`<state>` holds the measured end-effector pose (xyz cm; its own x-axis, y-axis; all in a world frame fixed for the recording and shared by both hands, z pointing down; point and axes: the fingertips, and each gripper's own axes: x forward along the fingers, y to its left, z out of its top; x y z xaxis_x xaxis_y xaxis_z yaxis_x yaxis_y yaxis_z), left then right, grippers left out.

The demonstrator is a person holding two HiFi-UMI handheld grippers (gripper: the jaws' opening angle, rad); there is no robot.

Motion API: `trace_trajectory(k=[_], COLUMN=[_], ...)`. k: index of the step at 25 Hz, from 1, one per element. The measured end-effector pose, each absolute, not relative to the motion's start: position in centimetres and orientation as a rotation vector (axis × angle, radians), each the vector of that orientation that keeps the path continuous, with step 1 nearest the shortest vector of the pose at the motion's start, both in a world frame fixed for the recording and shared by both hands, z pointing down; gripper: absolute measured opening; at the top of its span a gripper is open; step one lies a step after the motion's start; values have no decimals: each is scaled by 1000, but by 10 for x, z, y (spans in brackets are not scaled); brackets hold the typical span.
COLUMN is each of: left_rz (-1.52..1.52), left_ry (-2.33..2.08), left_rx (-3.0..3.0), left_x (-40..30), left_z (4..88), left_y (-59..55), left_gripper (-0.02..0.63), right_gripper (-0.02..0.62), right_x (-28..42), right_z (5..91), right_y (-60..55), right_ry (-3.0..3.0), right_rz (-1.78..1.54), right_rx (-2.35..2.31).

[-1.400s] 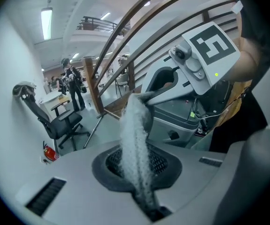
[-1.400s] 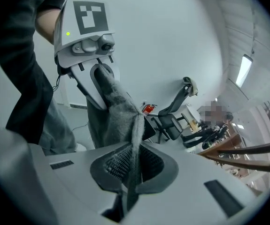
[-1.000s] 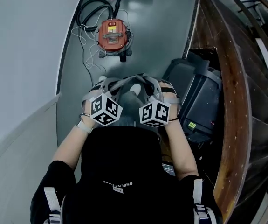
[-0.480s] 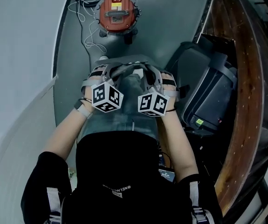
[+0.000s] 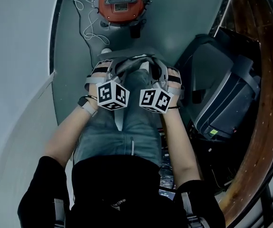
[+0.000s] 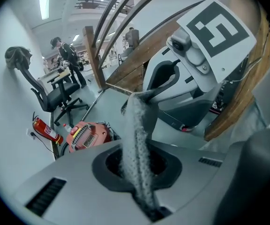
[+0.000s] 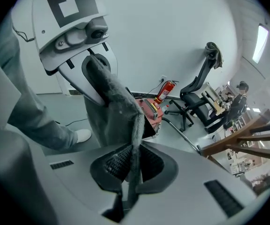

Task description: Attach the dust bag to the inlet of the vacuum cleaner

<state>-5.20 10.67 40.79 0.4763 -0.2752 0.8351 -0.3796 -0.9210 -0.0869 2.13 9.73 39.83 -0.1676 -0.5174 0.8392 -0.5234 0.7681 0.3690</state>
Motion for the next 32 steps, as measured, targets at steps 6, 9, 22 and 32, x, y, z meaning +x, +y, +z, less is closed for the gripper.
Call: trace_trajectory(k=[6,9,22,32], left_rz=[1448,1459,1498,1550], left_ry=[-633,-641,-611,-675], left_rx=[2614,2638,2726,2801], left_x=[-56,-57,-56,-63], left_z=[477,507,631,680], left_y=[95,92,85,72], left_gripper=[31,31,29,29], right_gripper=[35,35,35,35], right_x=[18,18,20,15], right_z=[465,496,616,668], right_y=[93,91,90,76], right_ry=[-1770,-1755,-1710,-1706], right_rz=[13,15,41,-13], right_rx=[825,842,886,933])
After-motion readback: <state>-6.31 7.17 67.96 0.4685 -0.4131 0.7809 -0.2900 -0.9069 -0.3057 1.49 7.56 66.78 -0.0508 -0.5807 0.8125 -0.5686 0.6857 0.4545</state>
